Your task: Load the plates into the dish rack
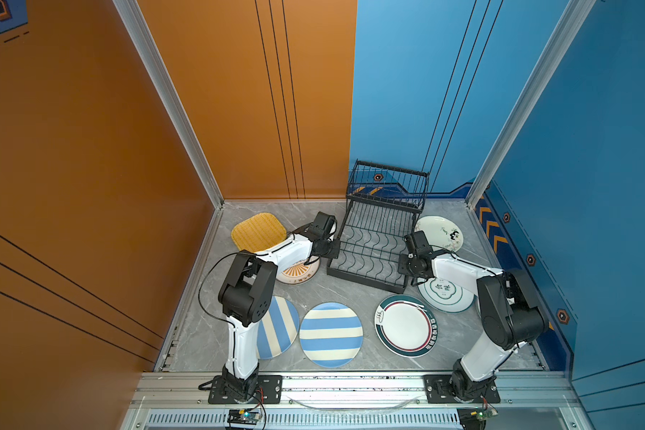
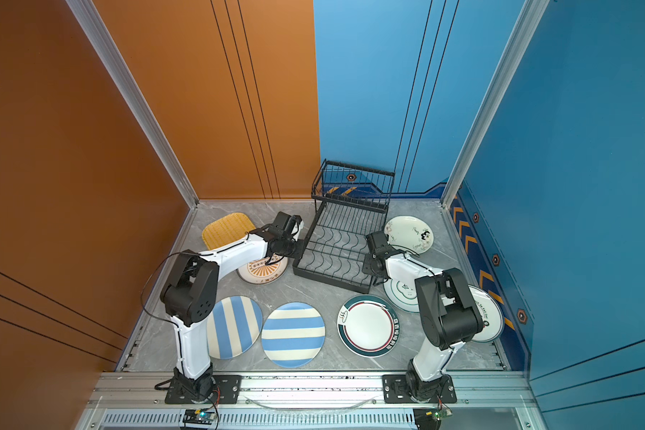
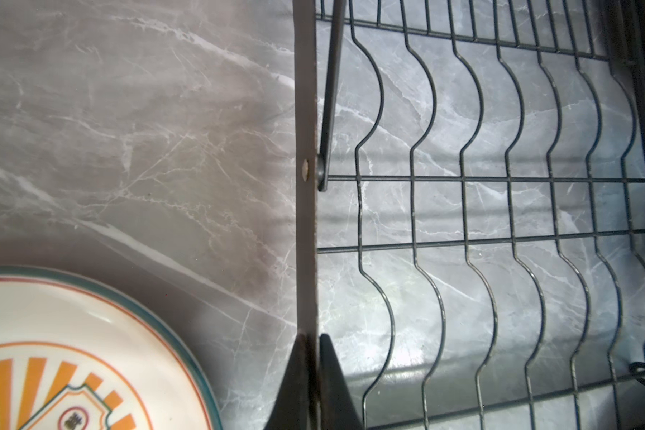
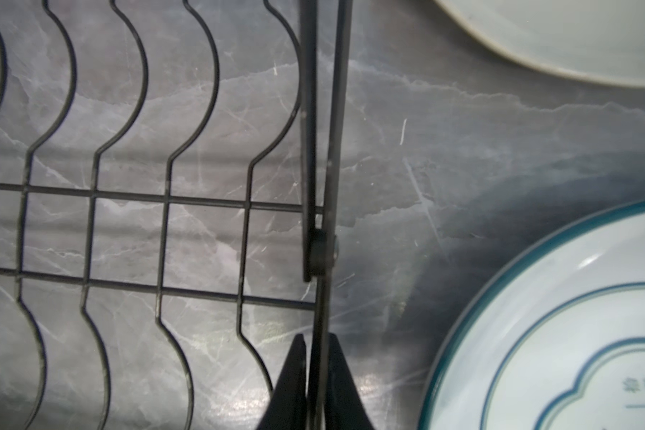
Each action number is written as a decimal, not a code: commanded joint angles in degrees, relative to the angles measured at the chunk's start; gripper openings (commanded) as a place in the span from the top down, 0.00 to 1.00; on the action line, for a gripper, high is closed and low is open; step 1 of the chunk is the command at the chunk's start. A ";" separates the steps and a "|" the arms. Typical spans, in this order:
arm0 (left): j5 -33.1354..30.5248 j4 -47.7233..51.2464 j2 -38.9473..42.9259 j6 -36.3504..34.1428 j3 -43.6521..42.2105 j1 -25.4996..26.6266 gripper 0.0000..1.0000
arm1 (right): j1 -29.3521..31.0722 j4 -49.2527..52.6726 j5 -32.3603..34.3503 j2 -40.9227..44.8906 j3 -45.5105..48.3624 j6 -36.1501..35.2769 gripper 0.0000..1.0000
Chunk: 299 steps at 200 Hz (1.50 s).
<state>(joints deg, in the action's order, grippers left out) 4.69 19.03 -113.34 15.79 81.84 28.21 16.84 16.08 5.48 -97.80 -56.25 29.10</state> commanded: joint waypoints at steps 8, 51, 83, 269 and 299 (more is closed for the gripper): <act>5.12 5.58 1.90 0.32 -4.01 1.27 1.00 | 1.30 0.42 -2.13 -2.25 -2.63 -2.01 0.95; 4.99 5.67 3.51 1.56 -6.16 1.65 1.00 | 1.51 0.50 -2.84 -4.95 -5.61 -3.50 1.00; 5.58 5.99 4.23 2.37 -6.43 2.18 1.00 | 1.73 1.49 -3.75 -7.57 -9.00 -5.64 1.00; 9.42 12.28 7.03 3.89 -7.20 8.56 1.00 | -1.76 8.78 -9.99 -11.05 -14.47 -18.45 1.00; 9.45 13.22 8.24 4.23 -8.77 10.27 1.00 | -1.67 9.19 -10.49 -10.67 -13.42 -18.56 1.00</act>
<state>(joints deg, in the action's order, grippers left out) -3.25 23.66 -107.37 26.30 75.83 32.01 14.44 25.36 -1.63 -108.12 -71.66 13.85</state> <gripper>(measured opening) 0.070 0.068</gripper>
